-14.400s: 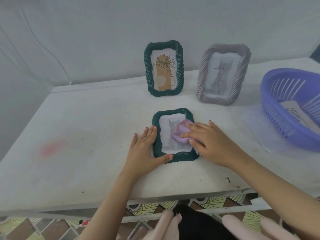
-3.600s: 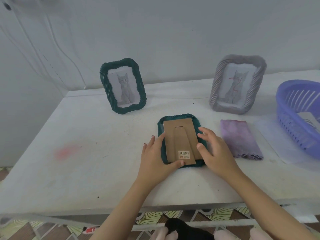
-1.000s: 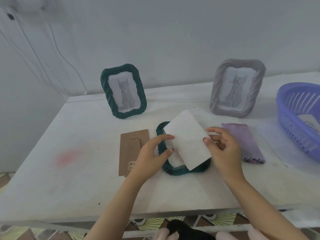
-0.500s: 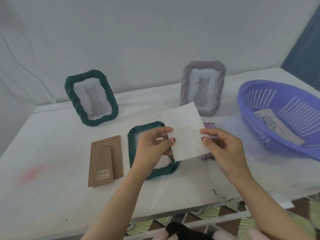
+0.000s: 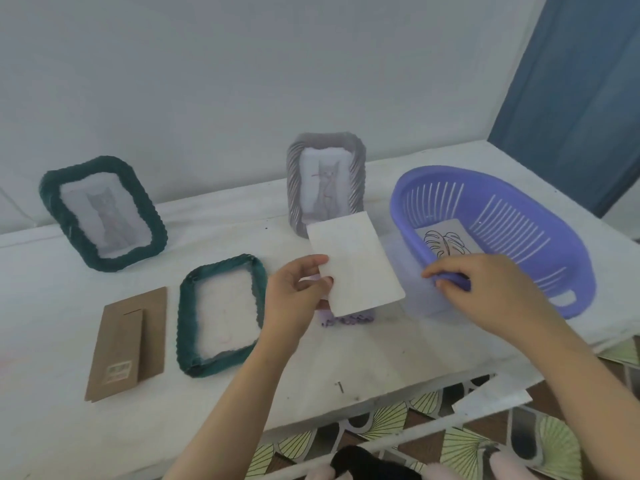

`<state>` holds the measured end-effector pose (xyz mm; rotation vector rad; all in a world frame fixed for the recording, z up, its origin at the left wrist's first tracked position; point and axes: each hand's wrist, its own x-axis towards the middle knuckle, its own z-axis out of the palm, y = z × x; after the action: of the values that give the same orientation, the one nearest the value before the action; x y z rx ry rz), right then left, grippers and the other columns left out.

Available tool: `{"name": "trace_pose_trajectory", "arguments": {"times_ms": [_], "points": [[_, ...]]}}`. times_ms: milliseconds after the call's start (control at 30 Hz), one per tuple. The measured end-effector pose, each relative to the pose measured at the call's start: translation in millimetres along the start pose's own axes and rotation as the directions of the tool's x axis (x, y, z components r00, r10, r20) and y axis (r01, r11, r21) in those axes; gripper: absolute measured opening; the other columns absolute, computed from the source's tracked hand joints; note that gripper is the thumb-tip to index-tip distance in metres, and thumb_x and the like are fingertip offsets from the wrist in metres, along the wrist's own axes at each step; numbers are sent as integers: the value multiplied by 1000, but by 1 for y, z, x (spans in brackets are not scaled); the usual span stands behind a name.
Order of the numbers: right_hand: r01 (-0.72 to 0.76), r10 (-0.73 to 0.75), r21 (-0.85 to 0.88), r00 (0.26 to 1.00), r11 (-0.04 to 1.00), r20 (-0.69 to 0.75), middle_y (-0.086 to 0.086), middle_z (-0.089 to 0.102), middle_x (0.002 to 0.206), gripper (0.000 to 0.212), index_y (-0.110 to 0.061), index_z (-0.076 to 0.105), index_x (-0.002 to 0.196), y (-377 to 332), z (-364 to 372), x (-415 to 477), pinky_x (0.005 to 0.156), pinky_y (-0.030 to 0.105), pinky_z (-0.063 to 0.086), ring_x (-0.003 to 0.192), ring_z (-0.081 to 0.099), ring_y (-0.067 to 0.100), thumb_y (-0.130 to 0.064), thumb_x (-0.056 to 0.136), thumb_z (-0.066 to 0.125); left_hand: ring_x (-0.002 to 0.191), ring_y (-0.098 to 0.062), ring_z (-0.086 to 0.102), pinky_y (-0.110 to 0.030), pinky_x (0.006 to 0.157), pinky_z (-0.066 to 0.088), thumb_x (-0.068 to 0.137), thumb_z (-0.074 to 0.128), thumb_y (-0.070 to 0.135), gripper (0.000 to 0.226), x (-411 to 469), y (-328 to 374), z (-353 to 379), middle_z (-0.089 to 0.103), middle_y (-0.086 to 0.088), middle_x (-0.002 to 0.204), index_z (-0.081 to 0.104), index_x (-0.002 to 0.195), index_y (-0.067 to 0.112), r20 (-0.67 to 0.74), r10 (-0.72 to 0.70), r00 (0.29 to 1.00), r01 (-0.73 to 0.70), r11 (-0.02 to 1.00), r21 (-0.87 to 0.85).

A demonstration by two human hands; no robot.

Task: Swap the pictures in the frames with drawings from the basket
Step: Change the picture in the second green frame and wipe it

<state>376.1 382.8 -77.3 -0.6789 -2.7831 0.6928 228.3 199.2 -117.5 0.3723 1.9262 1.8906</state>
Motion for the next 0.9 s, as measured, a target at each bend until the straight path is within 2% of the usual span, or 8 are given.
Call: {"name": "trace_pose_trajectory", "arguments": {"times_ms": [100, 300, 400, 433, 500, 600, 700, 900], "points": [[29, -21, 88, 996, 996, -85, -12, 68, 90, 23, -31, 71, 97, 6, -5, 3, 52, 7, 38, 65, 54, -11, -15, 86, 57, 67, -13, 66, -27, 61, 58, 83, 59, -8, 27, 1, -6, 20, 64, -3, 94, 65, 93, 16, -21, -49, 999, 49, 999, 13], [70, -49, 257, 995, 964, -90, -10, 66, 74, 32, -35, 69, 83, 19, -35, 15, 60, 8, 42, 63, 53, 6, -7, 83, 54, 56, -11, 60, -29, 53, 54, 83, 60, -1, 30, 1, -12, 66, 63, 3, 72, 62, 108, 15, -3, -102, 995, 101, 986, 131], [92, -84, 277, 996, 956, -41, -2, 70, 85, 34, -37, 68, 82, 24, -46, 21, 61, 9, 42, 67, 58, 11, -6, 82, 54, 49, 6, 56, -16, 45, 45, 82, 62, 1, 33, 5, -18, 85, 61, 3, 71, 62, 111, 17, -3, -67, 998, 66, 971, 231], [100, -95, 275, 995, 956, -30, 2, 70, 87, 34, -38, 67, 82, 26, -48, 22, 59, 11, 43, 68, 59, 15, -6, 81, 54, 49, 7, 57, -12, 48, 46, 81, 62, 0, 33, 7, -20, 90, 63, 1, 75, 62, 112, 14, -3, -59, 998, 58, 967, 248], [117, -118, 271, 993, 956, -14, 3, 70, 88, 34, -38, 68, 83, 29, -50, 24, 58, 12, 43, 69, 61, 17, -7, 82, 53, 53, 4, 61, -19, 66, 54, 80, 63, -1, 37, 9, -24, 99, 65, -5, 80, 62, 116, 9, -2, -53, 999, 51, 963, 263], [154, -158, 274, 987, 949, -7, -8, 68, 80, 30, -31, 71, 87, 30, -48, 24, 58, 6, 42, 62, 56, 1, -7, 82, 54, 63, -9, 65, -30, 77, 55, 80, 64, 2, 38, 10, -28, 110, 66, -4, 74, 61, 116, 10, -8, -45, 999, 45, 944, 325], [177, -189, 275, 982, 945, 16, -20, 59, 69, 26, -24, 73, 91, 30, -41, 23, 56, 3, 38, 58, 52, -9, -6, 82, 55, 73, -18, 64, -30, 74, 55, 79, 64, 3, 40, 10, -31, 117, 68, -9, 82, 60, 118, 9, -27, -25, 999, 34, 910, 414], [195, -225, 269, 971, 943, 83, -21, 61, 70, 23, -29, 73, 92, 34, -25, 20, 58, 1, 39, 64, 55, -10, -12, 82, 60, 72, -16, 61, -11, 54, 44, 77, 64, 6, 42, 4, -34, 120, 67, -9, 82, 59, 119, 12, -39, 12, 999, 12, 822, 570]]}}
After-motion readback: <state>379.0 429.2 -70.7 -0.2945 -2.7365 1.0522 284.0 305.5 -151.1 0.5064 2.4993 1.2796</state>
